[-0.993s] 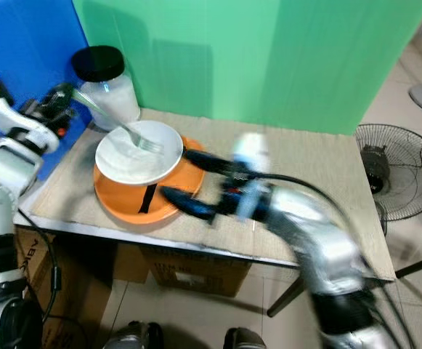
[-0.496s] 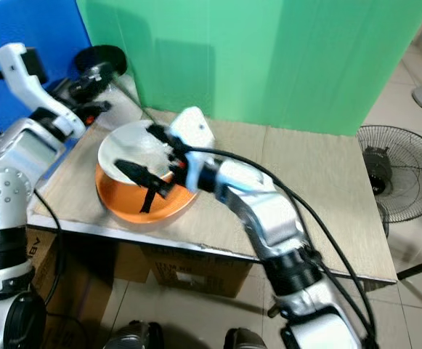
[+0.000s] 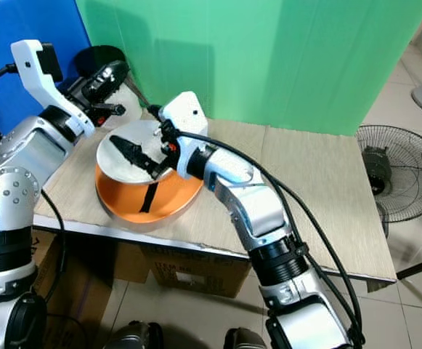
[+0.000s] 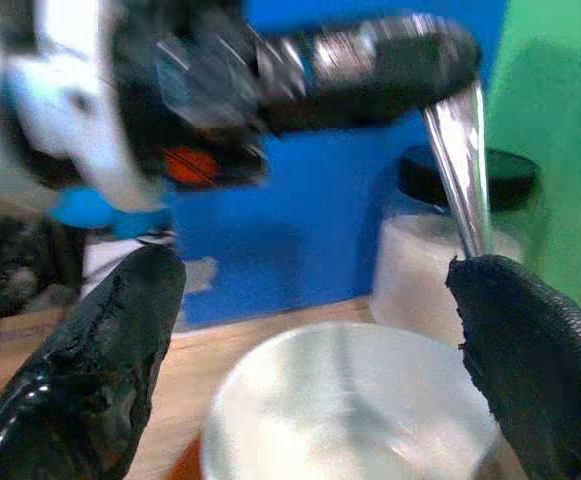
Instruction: Setting the table
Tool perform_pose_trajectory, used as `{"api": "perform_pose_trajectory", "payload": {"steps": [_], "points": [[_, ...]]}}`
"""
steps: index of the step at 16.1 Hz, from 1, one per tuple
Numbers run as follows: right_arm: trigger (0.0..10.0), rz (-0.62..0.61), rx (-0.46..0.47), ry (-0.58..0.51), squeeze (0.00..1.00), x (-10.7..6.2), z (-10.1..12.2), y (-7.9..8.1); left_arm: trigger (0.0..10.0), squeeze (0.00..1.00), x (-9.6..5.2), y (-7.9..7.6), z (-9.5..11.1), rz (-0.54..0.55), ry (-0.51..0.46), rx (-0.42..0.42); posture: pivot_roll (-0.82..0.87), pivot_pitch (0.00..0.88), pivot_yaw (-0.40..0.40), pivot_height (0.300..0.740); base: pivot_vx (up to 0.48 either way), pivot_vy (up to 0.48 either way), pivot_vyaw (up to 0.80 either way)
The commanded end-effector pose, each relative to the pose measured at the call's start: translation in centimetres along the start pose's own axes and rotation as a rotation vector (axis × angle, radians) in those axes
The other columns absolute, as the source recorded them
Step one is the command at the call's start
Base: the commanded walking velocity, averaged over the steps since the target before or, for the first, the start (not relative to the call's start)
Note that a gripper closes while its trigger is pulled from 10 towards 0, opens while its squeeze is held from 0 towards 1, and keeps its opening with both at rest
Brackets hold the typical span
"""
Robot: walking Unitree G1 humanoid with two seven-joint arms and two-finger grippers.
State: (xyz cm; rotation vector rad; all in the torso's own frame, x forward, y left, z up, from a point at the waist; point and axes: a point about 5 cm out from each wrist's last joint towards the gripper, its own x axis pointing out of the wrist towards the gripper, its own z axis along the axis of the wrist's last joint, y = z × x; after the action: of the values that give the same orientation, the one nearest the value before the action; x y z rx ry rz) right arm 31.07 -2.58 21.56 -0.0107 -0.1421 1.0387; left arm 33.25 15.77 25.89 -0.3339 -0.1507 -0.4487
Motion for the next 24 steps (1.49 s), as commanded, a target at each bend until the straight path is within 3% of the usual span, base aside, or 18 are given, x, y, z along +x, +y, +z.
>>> {"api": "perform_pose_trajectory", "payload": {"steps": [1, 3, 6, 12, 13, 14, 15, 17, 19, 24], "points": [[10.0, 0.036, -0.002, -0.045, 0.00, -0.2, 1.0, 0.3, 0.0, 0.00, -0.1, 0.7, 0.2, 0.041, -0.006, 0.022, -0.08, 0.074, 0.065, 0.740, 0.000, 0.000, 0.00], [10.0, 0.037, -0.006, -0.043, 0.00, -0.7, 1.1, 0.0, 0.0, 0.00, -0.3, 1.2, 0.4, 0.054, -0.010, 0.026, -0.08, 0.074, 0.068, 0.740, 0.000, 0.000, 0.00], [10.0, -0.065, -0.032, 0.028, 0.00, -0.8, 0.4, -1.4, 0.0, 0.00, -0.4, 0.1, 0.6, -0.039, -0.007, 0.030, -0.08, 0.073, 0.067, 0.740, 0.000, 0.000, 0.00], [10.0, -0.148, -0.037, 0.123, 0.00, 0.3, -0.9, -1.9, 0.0, 0.00, -0.4, -2.6, 0.6, -0.197, -0.004, 0.048, -0.07, 0.068, 0.059, 0.740, 0.000, 0.000, 0.00], [6.9, -0.163, -0.037, 0.127, 0.00, 0.3, -0.9, -2.1, 0.0, 0.00, -0.4, -2.6, 0.6, -0.201, -0.003, 0.051, -0.07, 0.066, 0.059, 0.740, 0.000, 0.000, 0.00], [3.1, -0.190, -0.035, 0.135, 0.00, 0.2, -1.0, -2.4, 0.0, 0.00, -0.5, -2.6, 0.6, -0.203, -0.003, 0.052, -0.07, 0.066, 0.059, 0.740, 0.000, 0.000, 0.00], [1.0, -0.211, -0.032, 0.139, 0.00, 0.1, -1.0, -2.7, 0.0, 0.00, -0.5, -2.5, 0.6, -0.203, -0.002, 0.054, -0.07, 0.063, 0.060, 0.740, 0.000, 0.000, 0.00], [0.8, -0.237, -0.027, 0.146, 0.00, 0.0, -1.1, -3.1, 0.0, 0.00, -0.5, -2.6, 0.7, -0.213, -0.003, 0.054, -0.07, 0.061, 0.060, 0.740, 0.000, 0.000, 0.00], [0.0, -0.256, -0.022, 0.153, 0.00, -0.2, -1.2, -3.3, 0.0, 0.00, -0.5, -2.6, 0.7, -0.221, 0.002, 0.070, -0.07, 0.060, 0.063, 0.740, 0.000, 0.000, 0.00], [0.0, -0.261, 0.008, 0.162, 0.00, -0.1, -1.3, -3.5, 0.0, 0.00, -0.6, -2.7, 0.7, -0.229, 0.011, 0.084, -0.07, 0.064, 0.063, 0.740, 0.000, 0.000, 0.00]]}}
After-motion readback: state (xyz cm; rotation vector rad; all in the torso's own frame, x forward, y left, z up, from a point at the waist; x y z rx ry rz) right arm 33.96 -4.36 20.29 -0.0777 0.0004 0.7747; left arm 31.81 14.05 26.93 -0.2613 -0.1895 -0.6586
